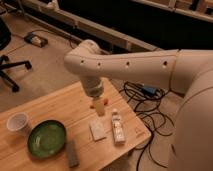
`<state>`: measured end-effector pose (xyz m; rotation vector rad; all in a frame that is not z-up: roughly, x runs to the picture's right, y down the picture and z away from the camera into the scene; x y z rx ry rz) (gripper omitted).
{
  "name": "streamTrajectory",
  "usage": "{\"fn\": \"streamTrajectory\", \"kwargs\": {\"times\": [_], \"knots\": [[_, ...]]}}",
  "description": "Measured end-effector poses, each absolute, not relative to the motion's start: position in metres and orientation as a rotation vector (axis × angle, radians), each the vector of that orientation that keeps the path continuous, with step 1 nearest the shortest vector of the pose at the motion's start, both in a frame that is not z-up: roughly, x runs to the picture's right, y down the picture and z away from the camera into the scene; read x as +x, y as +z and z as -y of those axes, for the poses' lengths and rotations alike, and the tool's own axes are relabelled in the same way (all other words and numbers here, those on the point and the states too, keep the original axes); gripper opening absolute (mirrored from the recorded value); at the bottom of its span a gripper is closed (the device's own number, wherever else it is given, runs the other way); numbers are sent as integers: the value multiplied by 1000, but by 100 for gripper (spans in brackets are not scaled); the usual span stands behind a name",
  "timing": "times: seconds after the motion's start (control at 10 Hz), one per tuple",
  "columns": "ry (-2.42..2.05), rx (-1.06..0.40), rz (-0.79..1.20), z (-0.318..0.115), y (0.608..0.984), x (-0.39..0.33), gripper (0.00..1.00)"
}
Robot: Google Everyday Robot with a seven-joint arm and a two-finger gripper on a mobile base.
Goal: Move the arm in a circular motion
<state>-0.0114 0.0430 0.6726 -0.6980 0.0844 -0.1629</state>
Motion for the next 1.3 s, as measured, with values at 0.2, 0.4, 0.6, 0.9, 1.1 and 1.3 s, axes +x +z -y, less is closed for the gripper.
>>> {"fn": "streamTrajectory", "kwargs": {"times": [0.2, 0.4, 0.6, 0.9, 1.1, 1.3], "knots": [[-125, -695, -96, -10, 690, 4, 80], [-150, -683, -109, 34, 713, -8, 80], [-223, -671, -114, 56, 726, -41, 80], [-298, -664, -114, 55, 727, -75, 80], [-362, -661, -106, 40, 718, -95, 80], [-411, -664, -103, 27, 710, -100, 80]]}}
